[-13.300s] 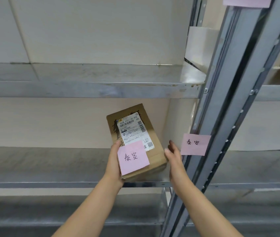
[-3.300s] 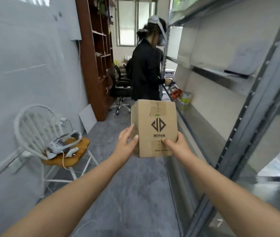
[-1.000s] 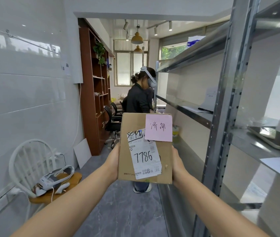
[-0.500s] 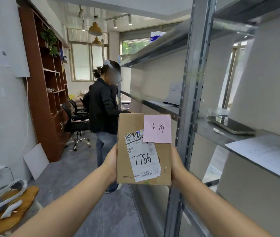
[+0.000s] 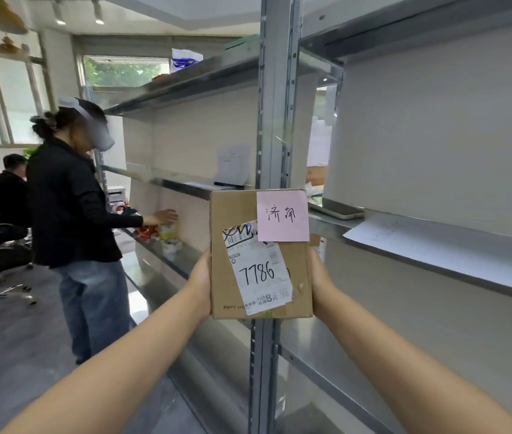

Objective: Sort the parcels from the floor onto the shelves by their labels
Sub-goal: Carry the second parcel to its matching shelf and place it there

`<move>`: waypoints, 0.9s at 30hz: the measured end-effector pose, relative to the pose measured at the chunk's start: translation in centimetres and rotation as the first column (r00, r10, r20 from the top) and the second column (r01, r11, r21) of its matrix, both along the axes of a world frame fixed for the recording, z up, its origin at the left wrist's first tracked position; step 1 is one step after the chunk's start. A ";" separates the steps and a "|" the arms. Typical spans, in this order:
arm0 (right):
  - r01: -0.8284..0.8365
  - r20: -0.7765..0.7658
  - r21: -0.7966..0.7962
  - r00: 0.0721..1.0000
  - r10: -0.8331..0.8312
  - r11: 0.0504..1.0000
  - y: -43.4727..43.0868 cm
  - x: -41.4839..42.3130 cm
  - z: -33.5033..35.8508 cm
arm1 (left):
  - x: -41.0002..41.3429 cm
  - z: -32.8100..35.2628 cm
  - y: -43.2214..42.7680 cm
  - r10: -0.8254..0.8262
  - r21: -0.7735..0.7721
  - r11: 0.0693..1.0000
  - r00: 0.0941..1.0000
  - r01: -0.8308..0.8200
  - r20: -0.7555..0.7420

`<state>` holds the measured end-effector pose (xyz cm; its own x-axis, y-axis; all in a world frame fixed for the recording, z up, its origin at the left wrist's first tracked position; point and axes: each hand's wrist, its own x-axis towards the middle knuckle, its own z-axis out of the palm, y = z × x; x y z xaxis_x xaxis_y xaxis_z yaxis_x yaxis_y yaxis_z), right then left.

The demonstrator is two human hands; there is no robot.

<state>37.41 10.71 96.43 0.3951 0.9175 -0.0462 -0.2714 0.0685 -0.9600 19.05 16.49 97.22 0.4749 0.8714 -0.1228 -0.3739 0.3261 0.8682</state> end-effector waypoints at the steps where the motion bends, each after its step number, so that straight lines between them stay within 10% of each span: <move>1: 0.033 -0.005 -0.005 0.999 -0.033 0.999 -0.7 0.3 0.2 | 0.4 0.3 -0.3 -0.037 0.005 0.999 0.999 0.037 -0.003; 27: 0.590 -0.015 -0.001 0.807 -0.590 0.807 -30.9 11.6 5.5 | 19.4 4.7 -21.2 -0.577 0.092 0.815 0.816 0.573 0.031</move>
<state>48.98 -20.23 101.92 0.8597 0.5080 -0.0528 -0.1909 0.2237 -0.9558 38.46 -4.72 101.93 0.8963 0.4426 -0.0277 -0.1860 0.4320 0.8825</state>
